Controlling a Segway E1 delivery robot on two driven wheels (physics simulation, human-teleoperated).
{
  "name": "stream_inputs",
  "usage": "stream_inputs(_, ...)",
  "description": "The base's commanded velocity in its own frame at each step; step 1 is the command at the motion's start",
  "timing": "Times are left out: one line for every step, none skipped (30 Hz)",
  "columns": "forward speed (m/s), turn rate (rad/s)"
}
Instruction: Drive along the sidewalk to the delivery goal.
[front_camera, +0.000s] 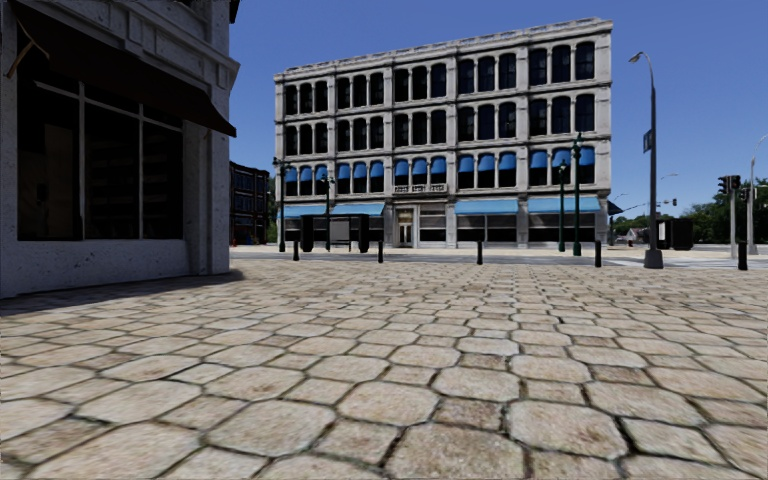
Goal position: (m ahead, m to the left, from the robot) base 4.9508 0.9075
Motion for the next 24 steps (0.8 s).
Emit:
stream_inputs(2.0, 0.0)
stream_inputs(2.0, 0.0)
stream_inputs(2.0, 0.0)
stream_inputs(2.0, 0.0)
stream_inputs(2.0, 0.0)
stream_inputs(2.0, 0.0)
stream_inputs(2.0, 0.0)
stream_inputs(2.0, 0.0)
stream_inputs(2.0, 0.0)
stream_inputs(2.0, 0.0)
stream_inputs(2.0, 0.0)
stream_inputs(2.0, 0.03)
stream_inputs(2.0, 0.05)
stream_inputs(2.0, 0.06)
stream_inputs(2.0, 0.07)
stream_inputs(2.0, 0.07)
stream_inputs(2.0, 0.1)
stream_inputs(2.0, 0.11)
stream_inputs(2.0, 0.12)
stream_inputs(2.0, 0.13)
stream_inputs(2.0, 0.13)
stream_inputs(2.0, 0.13)
stream_inputs(2.0, 0.13)
stream_inputs(2.0, 0.13)
